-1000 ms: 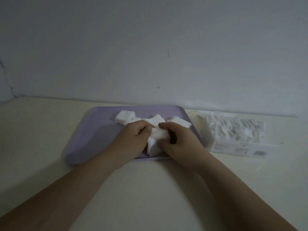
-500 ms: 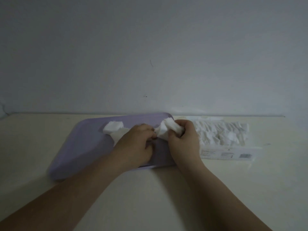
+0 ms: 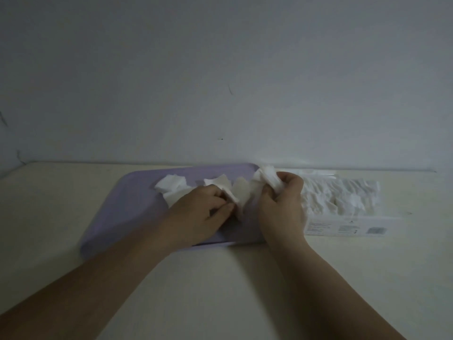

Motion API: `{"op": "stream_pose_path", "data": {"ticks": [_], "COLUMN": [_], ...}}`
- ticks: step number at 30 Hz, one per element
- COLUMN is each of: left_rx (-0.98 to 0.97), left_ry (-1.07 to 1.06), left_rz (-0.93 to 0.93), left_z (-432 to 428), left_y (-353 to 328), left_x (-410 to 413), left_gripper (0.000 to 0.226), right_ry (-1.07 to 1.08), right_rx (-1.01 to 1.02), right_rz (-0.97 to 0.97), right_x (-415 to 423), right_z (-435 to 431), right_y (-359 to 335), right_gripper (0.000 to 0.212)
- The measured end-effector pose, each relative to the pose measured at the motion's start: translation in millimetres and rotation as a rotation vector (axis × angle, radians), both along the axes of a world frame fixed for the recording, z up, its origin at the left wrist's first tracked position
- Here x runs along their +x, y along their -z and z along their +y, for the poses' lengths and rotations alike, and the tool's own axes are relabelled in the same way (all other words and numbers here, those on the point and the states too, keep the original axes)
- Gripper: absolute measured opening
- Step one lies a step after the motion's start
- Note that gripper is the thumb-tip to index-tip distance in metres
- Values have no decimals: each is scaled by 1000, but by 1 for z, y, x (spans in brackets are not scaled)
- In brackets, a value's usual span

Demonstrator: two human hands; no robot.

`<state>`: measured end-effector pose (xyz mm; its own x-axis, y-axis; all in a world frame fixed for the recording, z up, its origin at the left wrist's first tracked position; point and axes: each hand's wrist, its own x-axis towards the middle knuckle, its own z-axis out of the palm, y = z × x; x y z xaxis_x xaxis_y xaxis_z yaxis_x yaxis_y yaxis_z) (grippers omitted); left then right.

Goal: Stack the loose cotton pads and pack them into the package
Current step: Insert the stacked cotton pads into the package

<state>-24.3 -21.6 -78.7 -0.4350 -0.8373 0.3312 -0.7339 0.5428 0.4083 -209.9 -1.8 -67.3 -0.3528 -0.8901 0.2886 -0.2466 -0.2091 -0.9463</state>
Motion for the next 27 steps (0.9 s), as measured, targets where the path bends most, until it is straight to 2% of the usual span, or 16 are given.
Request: {"op": "stream_pose_path", "data": {"ticks": [3, 5, 8, 10, 12, 15, 21, 27], "left_rx": [-37, -33, 9, 12, 53, 117, 184, 185], "left_ry": [-48, -117, -152, -162, -176, -113, -106, -183], "left_rz": [38, 102, 192, 231, 285, 338, 526, 629], "left_z": [5, 3, -1, -3, -4, -4, 1, 17], "left_y": [4, 5, 4, 3, 2, 1, 2, 2], "left_x": [7, 7, 0, -6, -10, -15, -16, -4], "left_gripper": [15, 5, 12, 23, 38, 48, 44, 20], "right_ry": [-23, -44, -79, -119, -160, -183, -246, -353], "right_rx": [29, 66, 124, 154, 164, 169, 174, 170], "right_rz": [-25, -87, -218, -295, -332, -342, -473, -538], "right_x": [0, 0, 3, 5, 4, 5, 6, 7], "right_z": [-5, -8, -12, -14, -15, -15, -16, -10], "right_y": [2, 2, 0, 1, 1, 1, 2, 0], "right_gripper": [25, 24, 20, 25, 31, 23, 24, 21]}}
